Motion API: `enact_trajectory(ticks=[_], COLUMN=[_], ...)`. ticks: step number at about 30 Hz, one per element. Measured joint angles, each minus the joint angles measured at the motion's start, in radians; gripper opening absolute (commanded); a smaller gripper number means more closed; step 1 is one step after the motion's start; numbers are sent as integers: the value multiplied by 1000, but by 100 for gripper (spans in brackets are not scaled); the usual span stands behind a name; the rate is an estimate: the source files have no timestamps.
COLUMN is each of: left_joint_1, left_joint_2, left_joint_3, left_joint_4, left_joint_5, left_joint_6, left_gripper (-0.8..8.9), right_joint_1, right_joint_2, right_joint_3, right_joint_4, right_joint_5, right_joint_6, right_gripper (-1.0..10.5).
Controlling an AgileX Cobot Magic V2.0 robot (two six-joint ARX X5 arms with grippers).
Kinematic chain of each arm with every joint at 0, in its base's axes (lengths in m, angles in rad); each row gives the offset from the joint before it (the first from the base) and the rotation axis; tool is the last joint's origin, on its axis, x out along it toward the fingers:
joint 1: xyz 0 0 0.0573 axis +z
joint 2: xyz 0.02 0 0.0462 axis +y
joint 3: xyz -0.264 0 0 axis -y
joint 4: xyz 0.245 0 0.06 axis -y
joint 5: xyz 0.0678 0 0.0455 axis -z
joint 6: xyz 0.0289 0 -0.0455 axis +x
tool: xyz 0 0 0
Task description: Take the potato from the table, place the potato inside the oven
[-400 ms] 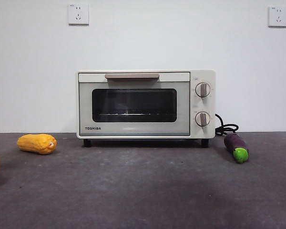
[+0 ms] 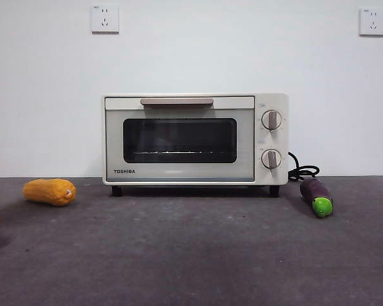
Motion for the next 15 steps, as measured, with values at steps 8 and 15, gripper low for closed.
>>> enact_trajectory(ticks=[8, 15], left_joint_1=[-100, -165], left_joint_2=[285, 523], left_joint_3=[254, 518], left_joint_4=[-150, -220], left_joint_5=[18, 18], left_joint_6=[81, 136], left_gripper=[-6, -6], right_joint_1=[0, 2], right_joint_2=[282, 471], right_joint_3=[135, 274], right_joint_4=[-183, -358], right_joint_5=[-204, -220], right_joint_6=[-108, -229], right_gripper=[0, 0])
